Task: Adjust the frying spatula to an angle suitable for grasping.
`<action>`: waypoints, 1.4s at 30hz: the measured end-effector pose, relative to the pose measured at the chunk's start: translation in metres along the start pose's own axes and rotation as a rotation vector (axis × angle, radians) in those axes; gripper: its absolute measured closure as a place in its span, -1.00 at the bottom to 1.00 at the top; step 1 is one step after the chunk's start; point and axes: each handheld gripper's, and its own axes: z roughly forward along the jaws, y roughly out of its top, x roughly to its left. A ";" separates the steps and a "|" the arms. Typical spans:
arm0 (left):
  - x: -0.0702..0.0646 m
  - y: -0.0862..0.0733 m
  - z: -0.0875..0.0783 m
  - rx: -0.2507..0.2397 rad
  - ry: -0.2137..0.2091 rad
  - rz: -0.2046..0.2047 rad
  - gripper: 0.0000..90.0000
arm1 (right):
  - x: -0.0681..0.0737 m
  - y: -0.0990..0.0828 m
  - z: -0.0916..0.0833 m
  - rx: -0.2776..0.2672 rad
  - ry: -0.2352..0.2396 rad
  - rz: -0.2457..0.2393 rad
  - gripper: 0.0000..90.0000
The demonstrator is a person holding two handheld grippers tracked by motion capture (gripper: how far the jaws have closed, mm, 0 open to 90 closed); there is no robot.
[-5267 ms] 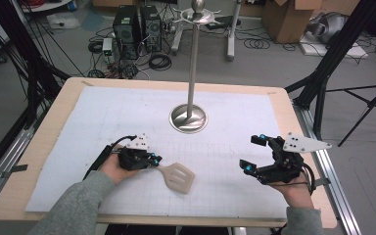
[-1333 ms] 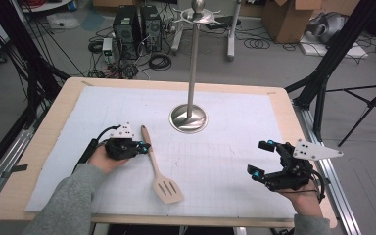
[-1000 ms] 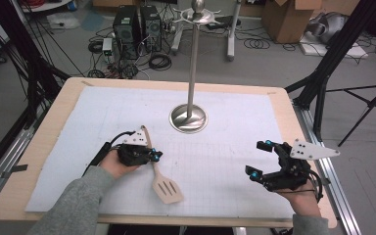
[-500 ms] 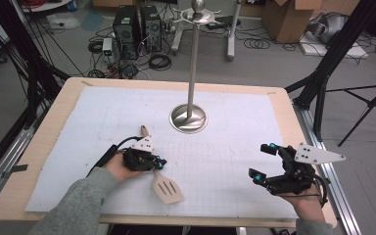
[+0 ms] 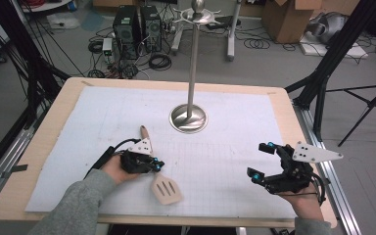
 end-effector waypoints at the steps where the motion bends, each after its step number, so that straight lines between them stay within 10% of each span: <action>1: -0.001 0.000 -0.002 0.002 0.006 0.008 1.00 | 0.000 0.000 0.000 0.000 0.002 -0.001 -0.84; 32: -0.023 -0.033 -0.045 -0.002 0.053 0.042 1.00 | -0.008 0.008 0.032 0.019 0.073 -0.020 -0.84; 42: -0.002 -0.038 -0.069 -0.127 0.125 -0.081 0.99 | -0.009 0.011 0.037 0.015 0.078 -0.033 -0.84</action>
